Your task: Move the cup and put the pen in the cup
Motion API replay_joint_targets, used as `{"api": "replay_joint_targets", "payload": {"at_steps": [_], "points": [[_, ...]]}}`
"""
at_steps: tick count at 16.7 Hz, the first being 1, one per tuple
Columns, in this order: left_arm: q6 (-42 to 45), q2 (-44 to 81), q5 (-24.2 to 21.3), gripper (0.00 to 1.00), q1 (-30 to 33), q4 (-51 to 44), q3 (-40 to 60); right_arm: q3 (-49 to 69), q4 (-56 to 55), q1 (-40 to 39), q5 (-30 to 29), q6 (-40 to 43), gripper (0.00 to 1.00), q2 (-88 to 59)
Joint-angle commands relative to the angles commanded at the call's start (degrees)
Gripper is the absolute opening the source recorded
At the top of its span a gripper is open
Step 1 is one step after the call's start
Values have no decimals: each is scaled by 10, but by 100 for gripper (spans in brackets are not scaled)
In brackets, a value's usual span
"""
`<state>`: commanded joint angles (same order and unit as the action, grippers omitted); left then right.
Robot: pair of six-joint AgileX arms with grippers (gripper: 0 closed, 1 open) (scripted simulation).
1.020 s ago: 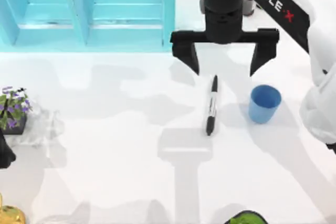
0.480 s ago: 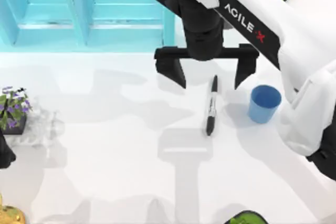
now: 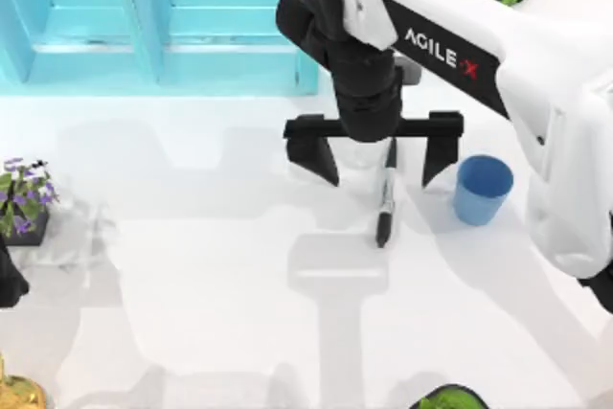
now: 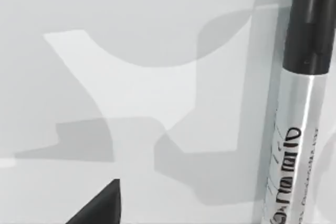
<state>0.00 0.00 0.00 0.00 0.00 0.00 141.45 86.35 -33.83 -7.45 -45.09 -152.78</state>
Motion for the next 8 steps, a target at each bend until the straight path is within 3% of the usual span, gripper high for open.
{"api": "replay_joint_targets", "payload": {"at_steps": [4, 8], "points": [[0, 0, 0, 100, 0, 0, 0, -145, -109, 3, 0, 3, 100, 35], [0, 0, 0, 100, 0, 0, 0, -198, -155, 4, 0, 5, 100, 45]]}}
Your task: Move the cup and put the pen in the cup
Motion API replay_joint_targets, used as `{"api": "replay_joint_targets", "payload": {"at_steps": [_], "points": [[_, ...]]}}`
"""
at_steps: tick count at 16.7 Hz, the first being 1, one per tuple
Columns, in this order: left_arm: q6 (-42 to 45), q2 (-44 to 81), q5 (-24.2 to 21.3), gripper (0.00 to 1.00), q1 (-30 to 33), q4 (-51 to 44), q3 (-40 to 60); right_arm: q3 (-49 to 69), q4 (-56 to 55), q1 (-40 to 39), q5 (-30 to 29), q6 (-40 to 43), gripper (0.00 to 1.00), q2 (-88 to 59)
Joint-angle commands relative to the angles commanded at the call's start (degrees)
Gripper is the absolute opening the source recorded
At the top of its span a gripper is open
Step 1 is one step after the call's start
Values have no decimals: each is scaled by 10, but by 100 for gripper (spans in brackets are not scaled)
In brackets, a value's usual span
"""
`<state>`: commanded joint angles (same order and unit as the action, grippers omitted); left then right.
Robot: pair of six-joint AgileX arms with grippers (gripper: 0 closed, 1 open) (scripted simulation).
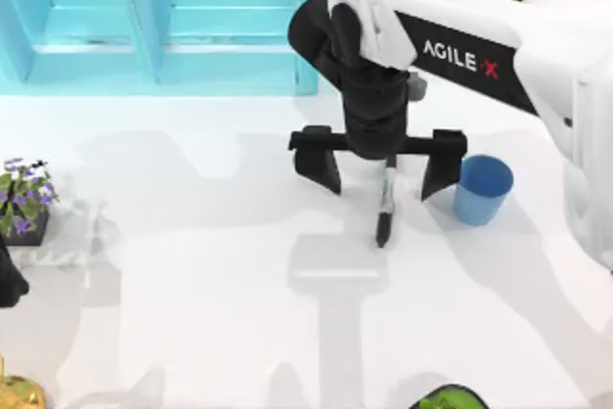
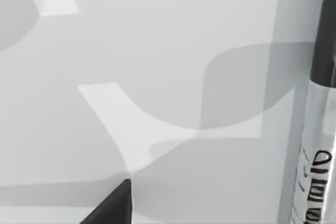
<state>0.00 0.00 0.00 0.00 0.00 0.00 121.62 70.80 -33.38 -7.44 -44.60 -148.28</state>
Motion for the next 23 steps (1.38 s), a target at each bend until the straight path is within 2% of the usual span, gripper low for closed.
{"api": "replay_joint_targets", "payload": {"at_steps": [4, 17, 23], "points": [[0, 0, 0, 100, 0, 0, 0, 0, 0, 0, 0, 0, 100, 0], [0, 0, 0, 100, 0, 0, 0, 0, 0, 0, 0, 0, 2, 0], [0, 0, 0, 100, 0, 0, 0, 0, 0, 0, 0, 0, 0, 0]]}}
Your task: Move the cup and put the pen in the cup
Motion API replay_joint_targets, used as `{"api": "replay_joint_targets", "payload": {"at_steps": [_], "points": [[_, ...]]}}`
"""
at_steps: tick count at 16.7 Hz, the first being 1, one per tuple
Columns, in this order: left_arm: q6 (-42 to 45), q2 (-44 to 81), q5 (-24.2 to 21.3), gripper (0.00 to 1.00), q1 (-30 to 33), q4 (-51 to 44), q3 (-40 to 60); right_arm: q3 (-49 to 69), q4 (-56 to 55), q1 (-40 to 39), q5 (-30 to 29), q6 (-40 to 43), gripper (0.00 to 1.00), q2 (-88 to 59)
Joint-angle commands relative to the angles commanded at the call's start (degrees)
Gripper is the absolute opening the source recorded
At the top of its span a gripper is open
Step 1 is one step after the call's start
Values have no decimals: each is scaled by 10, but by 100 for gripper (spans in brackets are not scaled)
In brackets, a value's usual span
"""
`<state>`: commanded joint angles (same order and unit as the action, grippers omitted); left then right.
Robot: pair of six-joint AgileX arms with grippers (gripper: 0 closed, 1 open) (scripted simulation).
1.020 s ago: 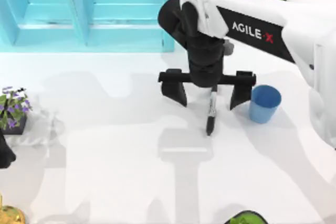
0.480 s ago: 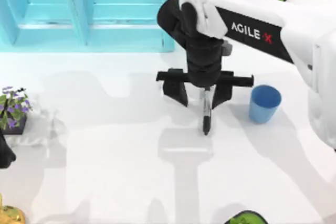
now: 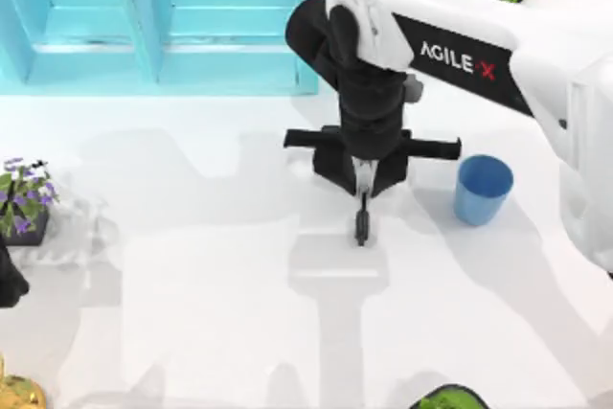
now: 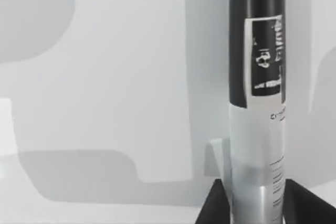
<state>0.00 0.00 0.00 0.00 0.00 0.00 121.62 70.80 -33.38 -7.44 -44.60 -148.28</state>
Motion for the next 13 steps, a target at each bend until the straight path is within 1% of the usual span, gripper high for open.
{"api": "replay_joint_targets", "payload": {"at_steps": [2, 3, 5, 13], "points": [[0, 0, 0, 100, 0, 0, 0, 0, 0, 0, 0, 0, 0, 0], [0, 0, 0, 100, 0, 0, 0, 20, -4, -7, 21, -16, 0, 29], [0, 0, 0, 100, 0, 0, 0, 12, -1, -9, 22, -23, 0, 38], [0, 0, 0, 100, 0, 0, 0, -102, 35, -59, 25, -67, 0, 200]]}}
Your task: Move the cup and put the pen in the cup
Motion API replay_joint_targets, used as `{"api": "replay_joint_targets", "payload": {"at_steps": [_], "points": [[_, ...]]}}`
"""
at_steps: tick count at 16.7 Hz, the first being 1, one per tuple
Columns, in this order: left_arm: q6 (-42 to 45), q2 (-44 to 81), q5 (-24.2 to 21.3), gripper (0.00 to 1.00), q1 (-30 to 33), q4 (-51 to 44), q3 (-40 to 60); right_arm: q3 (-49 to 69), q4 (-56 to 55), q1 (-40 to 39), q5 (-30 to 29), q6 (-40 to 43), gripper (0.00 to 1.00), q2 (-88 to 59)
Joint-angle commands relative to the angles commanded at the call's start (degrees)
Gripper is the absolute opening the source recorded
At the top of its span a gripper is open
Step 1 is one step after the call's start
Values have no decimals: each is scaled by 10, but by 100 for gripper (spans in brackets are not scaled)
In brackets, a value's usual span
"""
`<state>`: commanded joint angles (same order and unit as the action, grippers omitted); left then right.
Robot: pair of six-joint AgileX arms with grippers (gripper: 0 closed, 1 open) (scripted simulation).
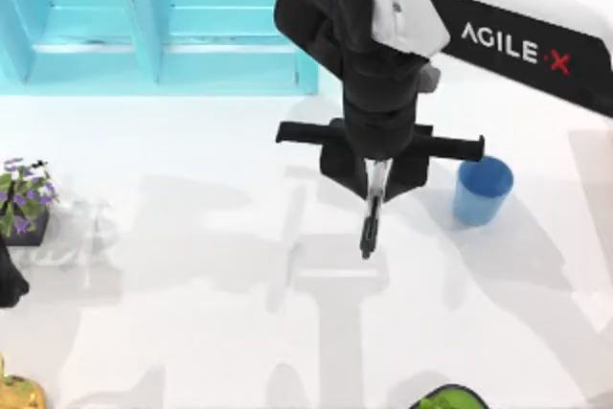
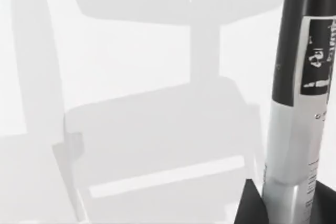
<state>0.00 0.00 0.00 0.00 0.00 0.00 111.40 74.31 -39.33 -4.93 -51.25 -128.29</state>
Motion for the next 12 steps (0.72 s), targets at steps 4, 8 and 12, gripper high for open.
{"api": "replay_joint_targets", "payload": {"at_steps": [4, 8, 12], "points": [[0, 0, 0, 100, 0, 0, 0, -57, 24, -28, 2, -25, 0, 65], [0, 0, 0, 100, 0, 0, 0, -57, 23, -26, 3, -27, 0, 65], [0, 0, 0, 100, 0, 0, 0, -83, -11, -29, -24, -7, 0, 70]]}}
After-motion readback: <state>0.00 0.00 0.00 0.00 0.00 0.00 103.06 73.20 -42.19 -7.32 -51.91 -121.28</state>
